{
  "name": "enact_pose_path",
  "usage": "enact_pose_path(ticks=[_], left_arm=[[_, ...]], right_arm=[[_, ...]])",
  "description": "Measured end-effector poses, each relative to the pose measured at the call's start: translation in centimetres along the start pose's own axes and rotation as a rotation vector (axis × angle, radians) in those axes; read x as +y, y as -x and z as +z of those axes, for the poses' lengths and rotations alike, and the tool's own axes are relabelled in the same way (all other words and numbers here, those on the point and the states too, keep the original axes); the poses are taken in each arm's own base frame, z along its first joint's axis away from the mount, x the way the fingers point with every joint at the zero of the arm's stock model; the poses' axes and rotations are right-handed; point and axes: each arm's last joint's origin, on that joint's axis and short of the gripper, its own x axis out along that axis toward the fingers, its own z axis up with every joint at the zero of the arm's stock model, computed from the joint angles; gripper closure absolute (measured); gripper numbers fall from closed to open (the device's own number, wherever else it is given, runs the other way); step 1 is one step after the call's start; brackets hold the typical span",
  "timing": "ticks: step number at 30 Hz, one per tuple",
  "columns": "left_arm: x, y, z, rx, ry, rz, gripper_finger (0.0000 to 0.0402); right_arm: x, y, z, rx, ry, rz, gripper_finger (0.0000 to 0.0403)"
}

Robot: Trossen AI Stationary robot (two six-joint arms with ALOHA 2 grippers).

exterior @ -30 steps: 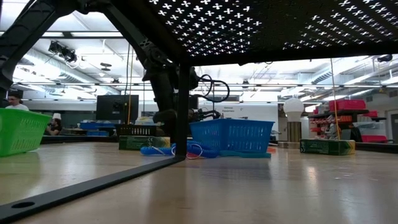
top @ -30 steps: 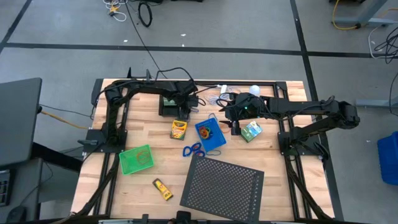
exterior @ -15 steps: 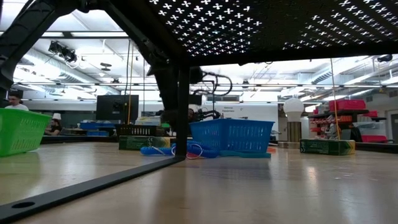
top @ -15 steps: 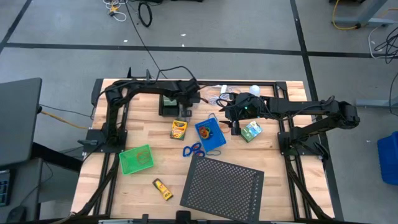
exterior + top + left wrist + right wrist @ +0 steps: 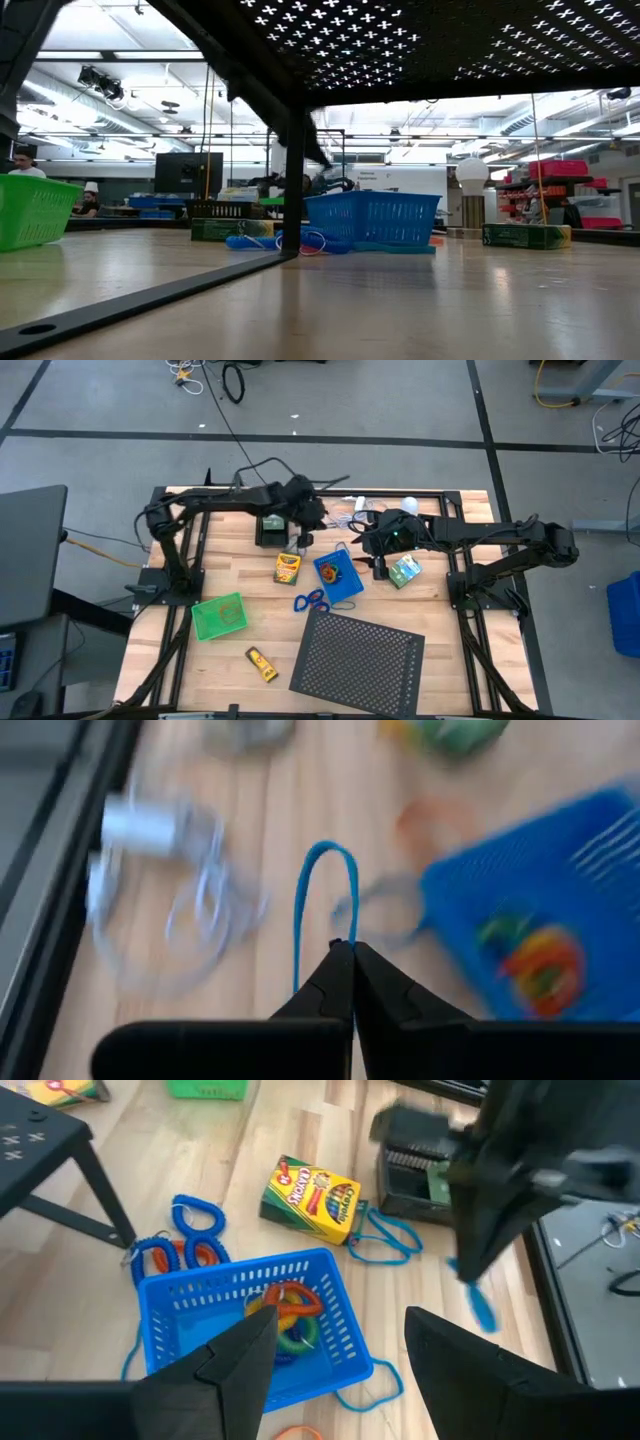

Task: Pick & Place Office Desk Supplies
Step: Put the top blue rubber band into the green bin

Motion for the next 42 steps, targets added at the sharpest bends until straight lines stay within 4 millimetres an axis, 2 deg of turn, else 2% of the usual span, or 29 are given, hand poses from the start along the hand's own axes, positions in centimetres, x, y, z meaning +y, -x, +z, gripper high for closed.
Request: enact_pose_path(ticks=[2,8,11,17,23,28,36,42], left_arm=[[-0.3,0.9,0.1,-0.123,-0.009,-0.009,0.04],[-2.1,3.9,-1.1,-0.39,-0.02,0.018,0.0401],[-3.6,5.5,-2.1,-0.455,0.009,0.012,0.0401],[-7.7,9.1,-4.2,-0.479,0.02,0.027,0.0401],[-11.2,12.4,-7.1,-0.368,0.121,0.065,0.0401],[-14.2,14.7,-8.8,-0.224,0.194,0.043,0.0401],[-18.7,17.4,-11.9,0.037,0.362,-0.089,0.0401],[-21.5,18.5,-13.3,0.17,0.418,-0.204,0.0401]], right_arm=[[0.0,0.0,0.0,-0.009,0.001,0.014,0.0174],[0.1,0.0,0.2,-0.031,0.004,0.033,0.0174],[0.1,0.0,0.3,-0.039,0.009,0.045,0.0174],[0.1,0.0,0.4,-0.054,0.009,0.062,0.0174],[0.1,0.0,0.4,-0.064,0.004,0.063,0.0174],[0.1,0.0,0.4,-0.064,-0.013,0.064,0.0174],[0.1,0.0,0.4,-0.063,-0.038,0.064,0.0174],[0.1,0.0,0.4,-0.062,-0.043,0.064,0.0174]])
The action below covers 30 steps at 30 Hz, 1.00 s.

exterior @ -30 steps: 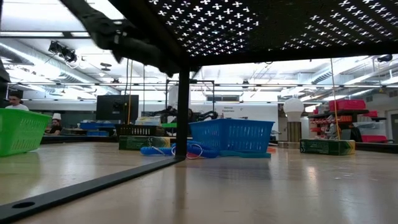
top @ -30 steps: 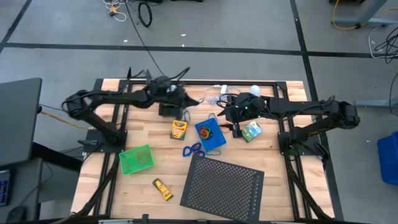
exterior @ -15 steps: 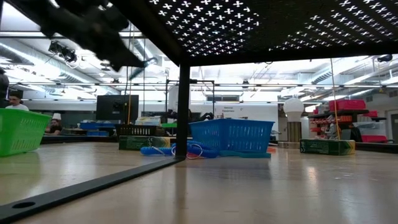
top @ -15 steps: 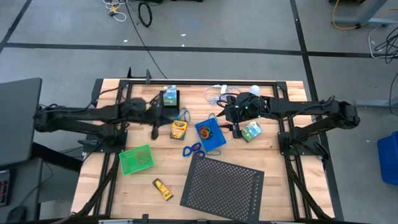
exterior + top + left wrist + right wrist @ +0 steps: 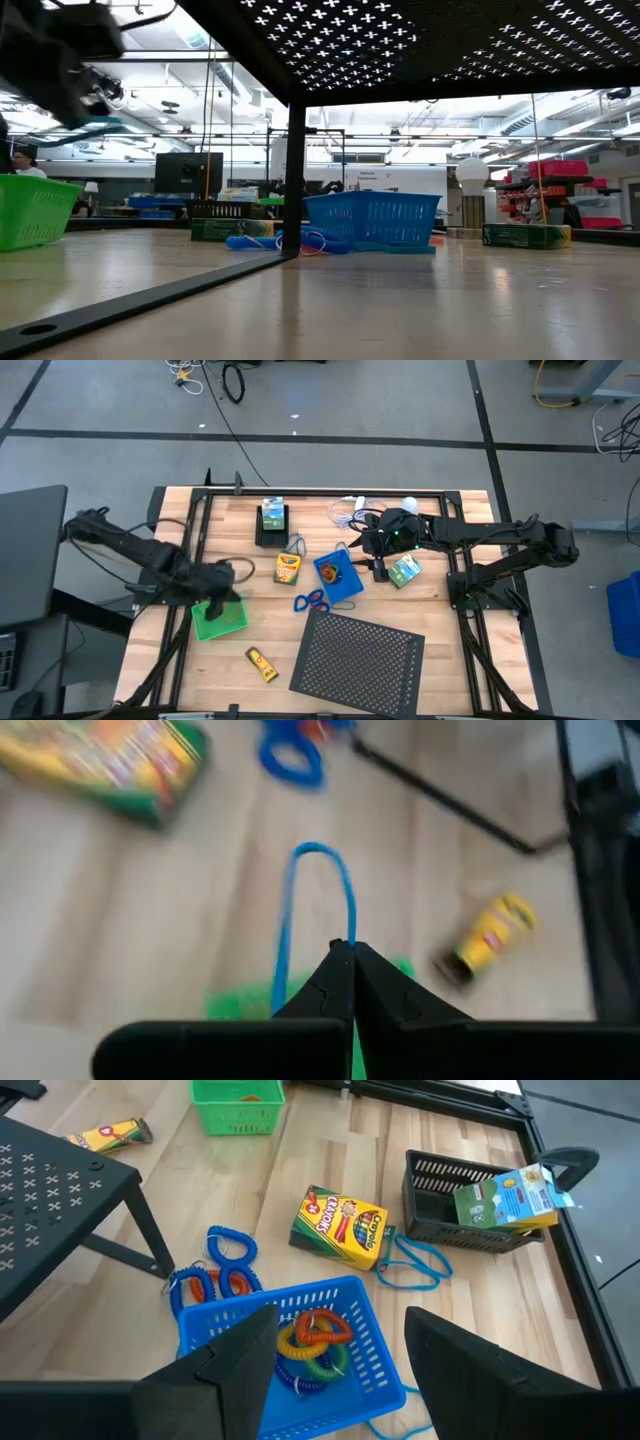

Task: Pick & Place Office Desk Supplies
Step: Put the top blue rubber band into the green bin

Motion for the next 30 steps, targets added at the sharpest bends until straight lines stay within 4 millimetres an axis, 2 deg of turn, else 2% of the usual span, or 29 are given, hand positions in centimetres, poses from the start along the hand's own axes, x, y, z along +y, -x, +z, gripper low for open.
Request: enact_pose_path(ticks=[8,13,17,21,30], left_arm=[[-1.4,-0.6,-2.1,0.191,0.077,-0.001,0.0401],[-2.1,-2.0,-2.9,0.368,0.12,0.004,0.0401],[-2.2,-3.3,-3.3,0.445,0.139,0.069,0.039],[-2.3,-4.2,-3.5,0.466,0.144,0.11,0.0345],[-2.4,-4.5,-3.3,0.409,0.17,0.153,0.0198]], right_arm=[[0.0,0.0,0.0,0.001,-0.006,-0.005,0.0174],[0.0,0.0,0.0,0.001,-0.007,-0.006,0.0174],[0.0,0.0,0.0,0.001,-0.007,-0.006,0.0174],[0.0,0.0,0.0,0.001,-0.011,-0.005,0.0174],[0.0,0.0,0.0,0.001,-0.022,-0.005,0.0174]])
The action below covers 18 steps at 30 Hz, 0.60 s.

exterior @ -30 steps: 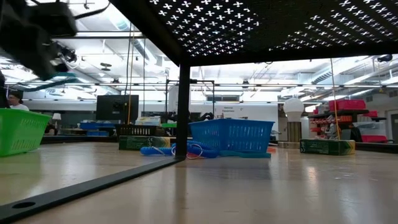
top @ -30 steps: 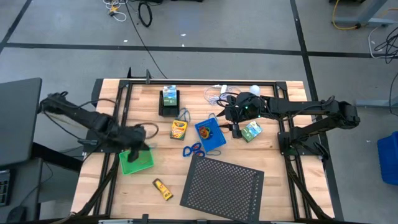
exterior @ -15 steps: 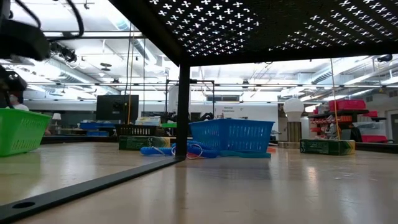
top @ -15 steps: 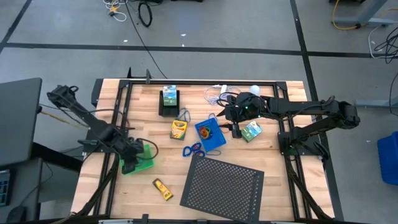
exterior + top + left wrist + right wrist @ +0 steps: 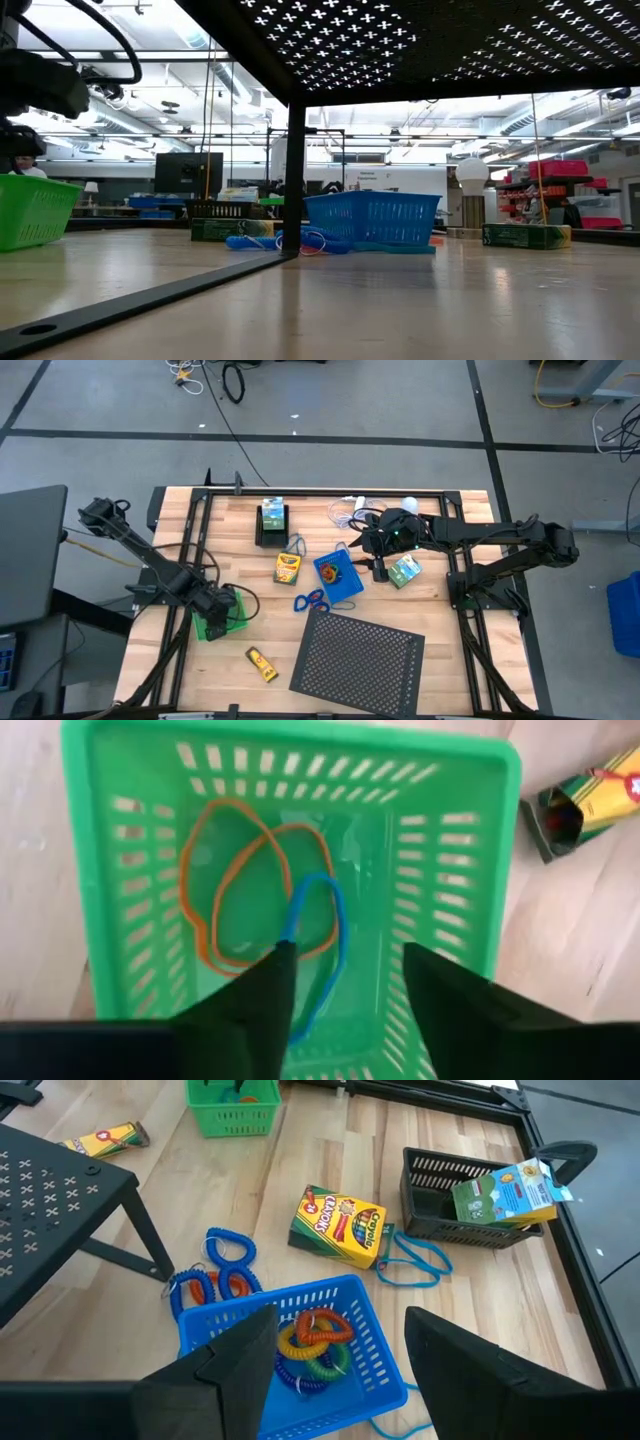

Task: Pick & Place Office Desk Supplies
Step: Put the top blue rubber band into the green bin, then put the middle blue rubber band into the green bin

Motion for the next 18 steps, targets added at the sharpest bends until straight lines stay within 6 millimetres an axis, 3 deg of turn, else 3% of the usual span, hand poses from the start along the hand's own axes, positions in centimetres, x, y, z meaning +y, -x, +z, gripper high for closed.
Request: enact_pose_path(ticks=[4,7,15,18], left_arm=[[-0.3,0.0,0.4,-0.055,-0.03,-0.022,0.0153],[-0.5,0.1,1.5,-0.207,-0.057,-0.008,0.0135],[0.0,1.4,6.4,-0.693,-0.116,0.14,0.0135],[0.4,2.1,8.2,-0.796,-0.161,0.155,0.0135]], right_arm=[[0.0,0.0,0.0,0.0,-0.004,0.0,0.0174],[0.0,0.0,0.0,0.0,-0.003,0.0,0.0174],[-0.1,0.0,0.2,-0.025,0.013,-0.007,0.0174],[-0.1,0.0,0.3,-0.03,0.028,-0.008,0.0174]])
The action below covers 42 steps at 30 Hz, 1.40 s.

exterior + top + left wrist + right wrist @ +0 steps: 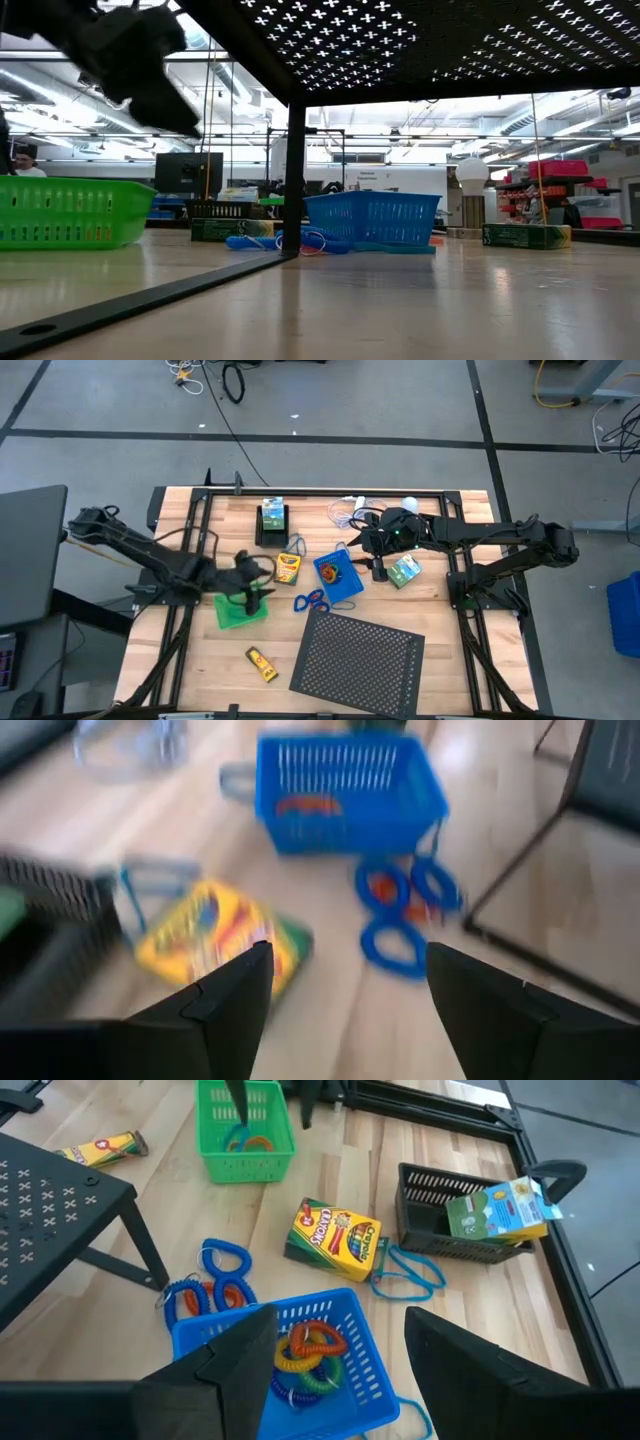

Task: Pick & Place Office Desk Supplies
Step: Put the middle blue rubber band into the green bin

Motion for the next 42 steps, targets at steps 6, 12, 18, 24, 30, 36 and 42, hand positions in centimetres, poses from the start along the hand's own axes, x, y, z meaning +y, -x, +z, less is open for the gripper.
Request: enact_pose_path(ticks=[6,12,18,24,30,36,42], left_arm=[[3.0,-1.9,1.6,-0.05,0.033,0.106,0.0135],[5.8,-5.7,2.9,-0.089,0.045,0.081,0.0135],[8.8,-10.1,4.3,0.015,0.065,0.123,0.0135],[10.7,-13.8,6.5,0.206,0.091,0.198,0.0135],[11.9,-16.5,8.1,0.381,0.078,0.321,0.0136],[12.2,-18.6,8.8,0.475,0.083,0.329,0.0136],[12.0,-20.0,8.8,0.512,0.158,0.288,0.0136]], right_arm=[[0.0,0.0,0.0,-0.004,0.021,-0.001,0.0174],[0.0,0.0,0.1,-0.008,0.032,-0.002,0.0174],[0.0,0.0,0.0,-0.002,0.031,-0.001,0.0174],[-0.1,0.0,-0.1,0.017,0.029,-0.026,0.0174],[0.0,0.0,-0.3,0.042,0.024,-0.032,0.0174],[0.0,0.0,-0.6,0.069,0.013,-0.037,0.0174],[0.0,0.0,-0.7,0.08,0.012,-0.037,0.0174]])
